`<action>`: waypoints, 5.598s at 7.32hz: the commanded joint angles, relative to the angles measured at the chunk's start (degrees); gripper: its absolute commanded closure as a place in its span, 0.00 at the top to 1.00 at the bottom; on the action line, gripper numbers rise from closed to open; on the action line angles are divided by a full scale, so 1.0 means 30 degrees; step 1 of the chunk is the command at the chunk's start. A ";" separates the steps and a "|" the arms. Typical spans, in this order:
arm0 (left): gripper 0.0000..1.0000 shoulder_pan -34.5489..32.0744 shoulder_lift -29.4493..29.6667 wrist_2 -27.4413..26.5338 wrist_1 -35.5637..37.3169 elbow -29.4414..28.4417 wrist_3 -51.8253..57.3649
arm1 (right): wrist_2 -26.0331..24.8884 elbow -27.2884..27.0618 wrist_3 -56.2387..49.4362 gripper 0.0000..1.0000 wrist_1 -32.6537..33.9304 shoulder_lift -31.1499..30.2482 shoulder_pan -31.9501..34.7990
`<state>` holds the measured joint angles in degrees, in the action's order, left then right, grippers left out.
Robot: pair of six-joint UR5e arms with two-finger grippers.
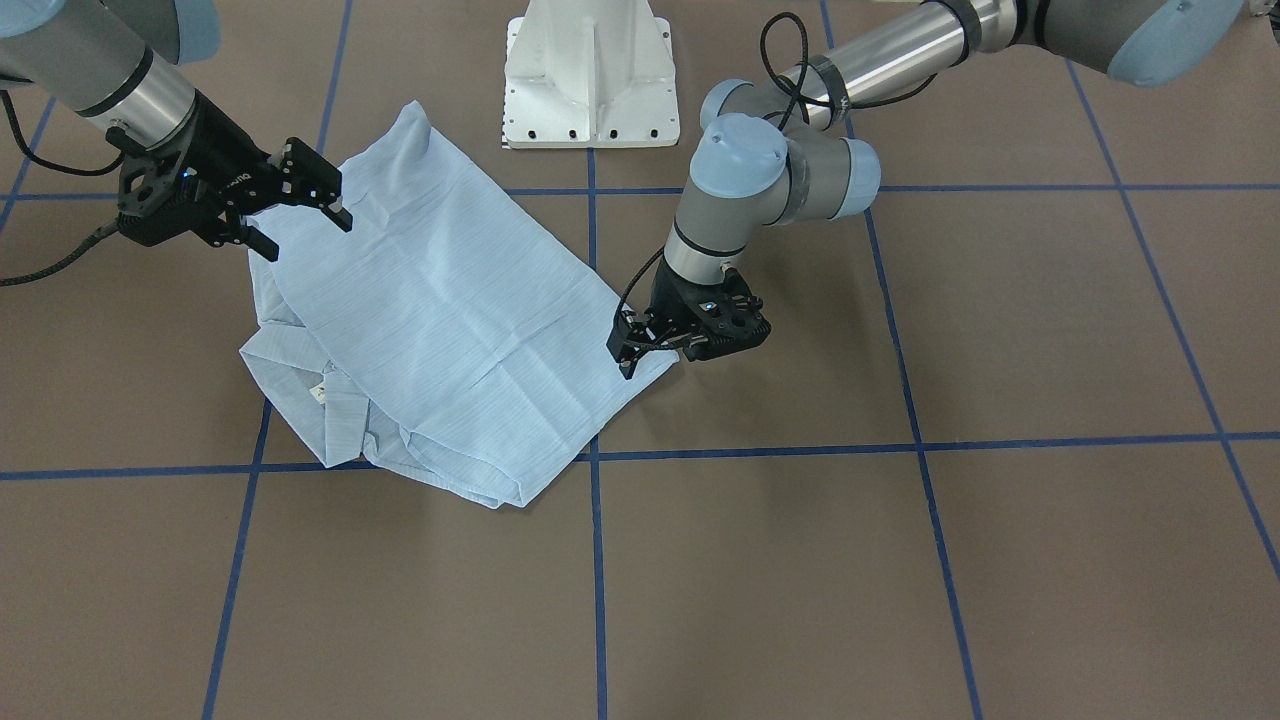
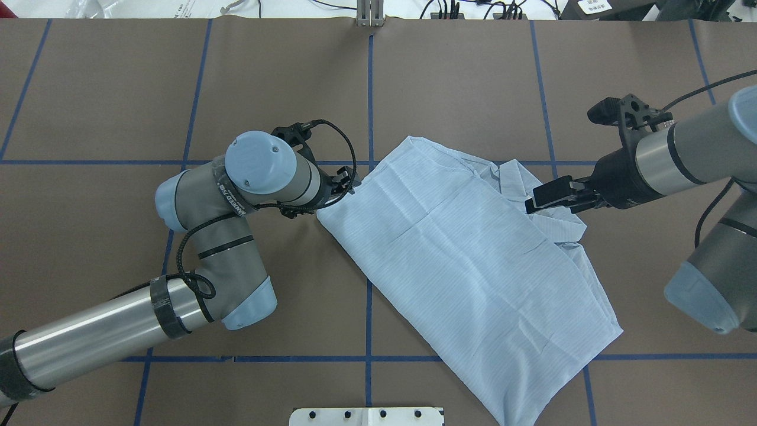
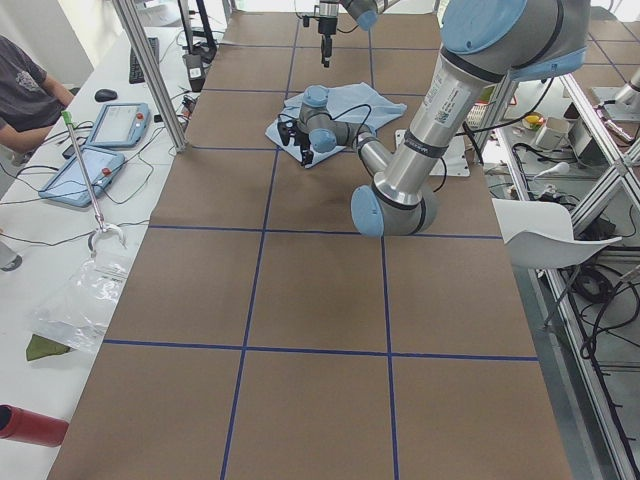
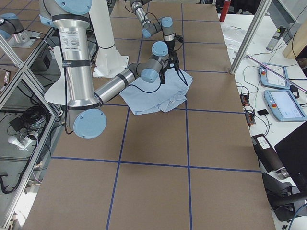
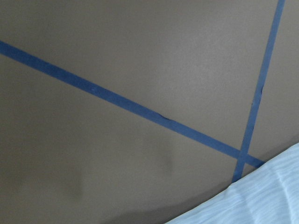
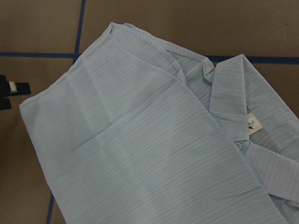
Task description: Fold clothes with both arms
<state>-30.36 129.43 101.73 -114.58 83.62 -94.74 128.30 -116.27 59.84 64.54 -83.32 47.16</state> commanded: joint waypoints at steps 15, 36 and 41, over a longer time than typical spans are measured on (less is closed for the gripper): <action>0.00 -0.1506 0.0328 -0.0042 -0.0096 -0.0710 0.0200 | 0.0008 0.0436 0.0004 1.00 0.0019 0.0001 0.0246; 1.00 -0.3335 -0.1141 -0.1157 -0.3924 0.0392 0.2928 | -0.1196 0.1111 0.1469 1.00 -0.0010 0.0587 0.0276; 0.95 0.2693 -0.5793 -0.2052 -0.2679 0.6523 -0.5291 | 0.0214 0.1052 0.1498 1.00 0.0137 0.0676 0.0363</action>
<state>-27.34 112.39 98.86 -123.72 102.85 -104.77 129.13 -113.02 64.33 65.10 -81.07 48.13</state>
